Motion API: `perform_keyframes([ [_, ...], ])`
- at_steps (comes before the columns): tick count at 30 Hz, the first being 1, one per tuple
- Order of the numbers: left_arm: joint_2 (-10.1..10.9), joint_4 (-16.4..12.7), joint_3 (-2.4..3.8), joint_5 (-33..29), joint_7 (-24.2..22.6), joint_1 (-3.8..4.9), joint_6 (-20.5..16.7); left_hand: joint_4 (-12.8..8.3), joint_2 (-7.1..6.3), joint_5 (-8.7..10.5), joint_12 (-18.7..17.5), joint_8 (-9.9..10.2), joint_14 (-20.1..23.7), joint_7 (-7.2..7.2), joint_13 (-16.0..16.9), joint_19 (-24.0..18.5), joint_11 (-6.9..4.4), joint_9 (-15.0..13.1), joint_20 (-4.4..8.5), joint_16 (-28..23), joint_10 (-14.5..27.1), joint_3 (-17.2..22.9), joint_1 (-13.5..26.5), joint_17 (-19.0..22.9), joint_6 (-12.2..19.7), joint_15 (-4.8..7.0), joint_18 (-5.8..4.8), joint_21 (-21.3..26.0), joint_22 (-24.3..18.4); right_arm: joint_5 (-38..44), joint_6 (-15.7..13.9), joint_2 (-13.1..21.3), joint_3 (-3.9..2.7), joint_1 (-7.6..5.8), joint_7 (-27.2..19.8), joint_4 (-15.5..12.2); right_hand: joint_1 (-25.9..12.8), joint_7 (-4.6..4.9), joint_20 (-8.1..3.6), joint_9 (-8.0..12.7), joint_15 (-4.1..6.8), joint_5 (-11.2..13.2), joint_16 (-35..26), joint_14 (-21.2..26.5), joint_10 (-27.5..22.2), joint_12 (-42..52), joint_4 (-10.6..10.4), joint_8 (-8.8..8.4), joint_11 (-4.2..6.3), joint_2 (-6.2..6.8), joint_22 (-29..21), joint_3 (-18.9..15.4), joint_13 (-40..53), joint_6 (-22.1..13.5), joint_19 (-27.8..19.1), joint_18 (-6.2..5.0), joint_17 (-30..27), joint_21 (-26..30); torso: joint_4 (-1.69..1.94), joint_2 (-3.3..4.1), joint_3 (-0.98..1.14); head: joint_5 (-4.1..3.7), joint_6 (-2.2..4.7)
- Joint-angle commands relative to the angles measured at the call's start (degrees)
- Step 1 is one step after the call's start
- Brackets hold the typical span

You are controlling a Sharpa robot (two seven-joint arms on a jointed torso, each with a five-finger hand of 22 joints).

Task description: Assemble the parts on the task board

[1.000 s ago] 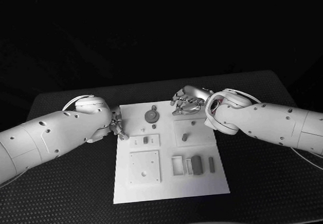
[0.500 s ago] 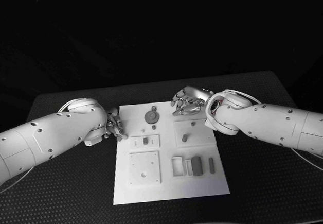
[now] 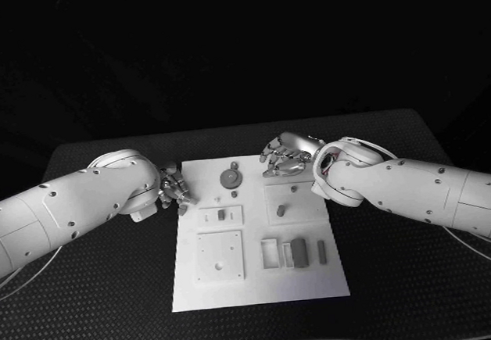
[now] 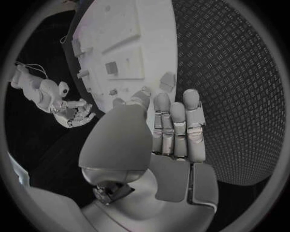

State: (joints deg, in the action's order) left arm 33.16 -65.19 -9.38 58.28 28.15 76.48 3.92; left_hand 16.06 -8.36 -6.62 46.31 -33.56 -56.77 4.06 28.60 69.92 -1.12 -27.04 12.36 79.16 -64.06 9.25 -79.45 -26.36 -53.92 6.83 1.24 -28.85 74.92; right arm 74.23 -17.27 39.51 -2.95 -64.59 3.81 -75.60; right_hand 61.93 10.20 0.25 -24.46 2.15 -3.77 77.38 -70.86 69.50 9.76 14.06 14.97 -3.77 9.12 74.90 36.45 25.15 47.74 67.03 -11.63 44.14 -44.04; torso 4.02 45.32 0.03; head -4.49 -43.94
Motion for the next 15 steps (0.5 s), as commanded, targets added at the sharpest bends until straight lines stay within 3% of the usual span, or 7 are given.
perform_keyframes([
  [1,0.1,-0.1,0.2,-3.2,-4.0,0.0,-3.7,0.5,-1.11,0.22,-0.1,0.3,-0.1,1.24,-0.1,0.0,0.31,0.2,-0.08,-0.2,0.3,-0.4,0.6,0.1,1.2,-0.12,1.86,0.1,1.0,0.1,0.4,0.0,0.0,0.09,-0.3,0.0,-0.5,0.28,-0.5,0.1,0.03,-0.1,-0.2,0.4,0.0,0.3,-0.3,0.08,-0.43,0.04,1.1,0.0,0.1,0.0,0.0,-3.37,-0.1,0.3,0.05,-0.02,-0.01,0.01,0.07],
  [5,0.4,-0.4,0.42,-3.4,-8.0,0.0,-6.1,0.5,-2.53,0.58,0.0,2.2,0.0,2.07,-0.3,0.0,0.94,1.4,-0.39,-0.3,0.5,-0.5,1.6,0.3,3.7,-0.62,2.03,0.3,0.9,0.1,0.4,0.0,0.0,0.12,-0.3,0.0,-0.5,0.28,-0.5,0.1,0.03,-0.1,-0.2,0.4,0.0,0.3,-0.3,0.08,-0.44,0.04,1.1,0.0,0.1,-0.1,0.0,-3.37,-0.1,0.3,0.05,-0.03,0.0,0.07,0.11],
  [9,2.2,-2.1,0.52,-3.5,-14.1,0.04,-9.1,0.3,-3.38,0.55,-0.3,3.6,0.8,2.87,-0.6,-0.8,1.67,2.5,-1.05,-0.6,1.4,-0.5,-0.1,0.4,5.9,-1.3,2.3,0.7,0.9,0.1,0.4,0.1,0.0,0.15,-0.4,0.0,-0.5,0.28,-0.5,0.1,0.03,-0.1,-0.2,0.4,0.0,0.3,-0.4,0.07,-0.44,0.04,1.1,0.0,0.1,-0.1,0.0,-3.37,-0.1,0.4,0.01,-0.05,0.01,0.19,0.22],
  [13,4.9,-5.2,0.51,-2.1,-19.5,0.08,-11.7,-0.3,-3.45,0.26,-2.8,3.5,4.0,3.64,-1.8,-4.1,2.7,3.2,-2.39,-2.5,4.6,-0.9,-3.8,1.0,5.5,-2.56,1.96,2.9,0.4,0.1,0.1,0.3,0.0,0.15,-0.5,-0.1,-0.5,0.28,-0.5,0.1,0.03,-0.1,-0.2,0.4,0.0,0.3,-0.4,0.07,-0.44,0.04,1.1,0.0,0.1,-0.1,0.0,-3.37,-0.1,0.4,0.09,-0.1,0.03,0.24,0.29],
  [15,6.5,-6.8,0.5,0.0,-23.3,0.08,-13.5,-0.4,-3.07,0.12,-6.7,4.1,5.7,3.97,-3.9,-5.9,3.78,3.8,-3.37,-3.9,7.1,-1.2,-6.5,1.6,4.8,-3.68,1.77,4.5,-0.3,0.1,0.0,0.3,0.0,0.15,-0.6,-0.1,-0.5,0.28,-0.5,0.1,0.03,-0.1,-0.2,0.4,0.0,0.3,-0.4,0.08,-0.44,0.04,1.1,0.0,0.1,-0.1,0.0,-3.37,-0.1,0.4,0.14,-0.14,0.01,0.21,0.34],
])
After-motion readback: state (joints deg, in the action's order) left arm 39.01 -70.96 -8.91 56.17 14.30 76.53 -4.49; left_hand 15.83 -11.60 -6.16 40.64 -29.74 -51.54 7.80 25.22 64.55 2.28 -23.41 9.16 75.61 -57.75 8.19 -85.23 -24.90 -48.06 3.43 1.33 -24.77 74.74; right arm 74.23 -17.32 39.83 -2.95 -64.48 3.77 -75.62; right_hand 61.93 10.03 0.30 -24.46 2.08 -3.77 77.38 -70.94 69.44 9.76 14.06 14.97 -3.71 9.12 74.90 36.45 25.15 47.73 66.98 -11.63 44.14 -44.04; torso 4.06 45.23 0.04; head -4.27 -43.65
